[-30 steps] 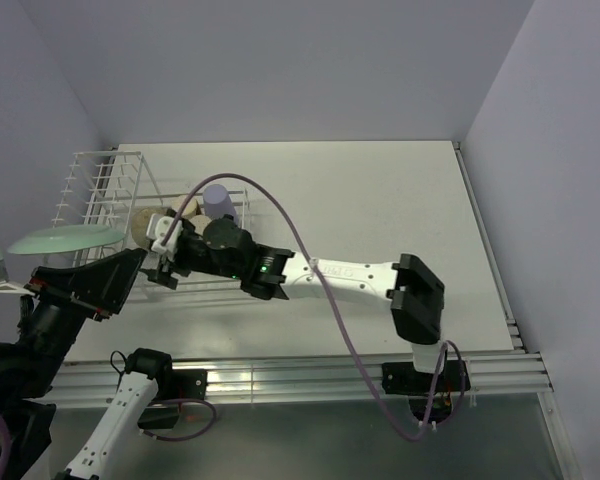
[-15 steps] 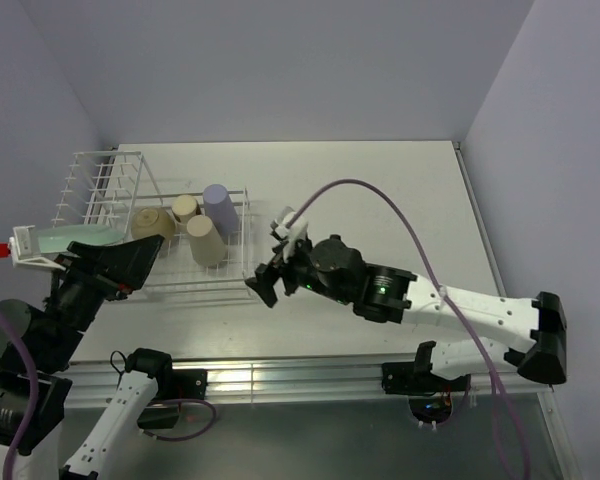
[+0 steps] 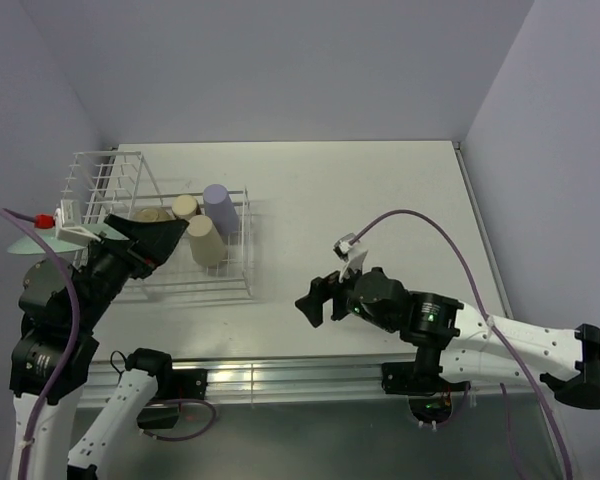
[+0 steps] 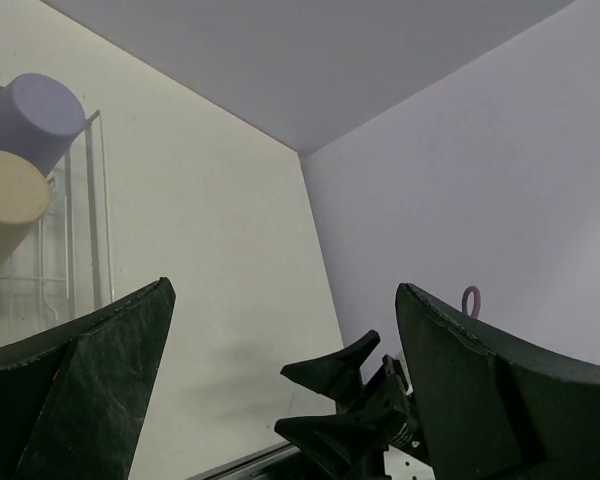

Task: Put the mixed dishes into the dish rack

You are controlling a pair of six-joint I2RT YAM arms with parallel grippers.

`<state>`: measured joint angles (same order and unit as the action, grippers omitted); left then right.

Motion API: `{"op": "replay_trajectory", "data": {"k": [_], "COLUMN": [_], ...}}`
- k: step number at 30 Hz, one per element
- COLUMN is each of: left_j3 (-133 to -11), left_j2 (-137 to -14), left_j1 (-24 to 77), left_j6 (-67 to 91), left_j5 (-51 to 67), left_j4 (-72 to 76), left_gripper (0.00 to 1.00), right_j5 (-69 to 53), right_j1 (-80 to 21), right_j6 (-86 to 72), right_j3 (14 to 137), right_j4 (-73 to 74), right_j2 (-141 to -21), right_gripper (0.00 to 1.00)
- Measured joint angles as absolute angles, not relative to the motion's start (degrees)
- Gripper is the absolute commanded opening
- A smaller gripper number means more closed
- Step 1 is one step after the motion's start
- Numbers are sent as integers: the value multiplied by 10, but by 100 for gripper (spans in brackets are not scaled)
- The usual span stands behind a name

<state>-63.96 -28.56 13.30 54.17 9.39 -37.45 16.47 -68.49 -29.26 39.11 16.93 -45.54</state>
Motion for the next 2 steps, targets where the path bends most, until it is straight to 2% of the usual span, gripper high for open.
{"op": "replay_trajectory", "data": {"k": [2], "left_j3": [-640], "left_j2": [-292], "left_j1": [133], "left_j6": [542], "left_j5": [98], "left_j4": [-369], "left_gripper": [99], "right_j5": [174], "right_j1": [-685], "right_j6": [-310], "right_j3": [391], "right_j4": [172], "right_j2": [-460], "right_gripper": [100]}}
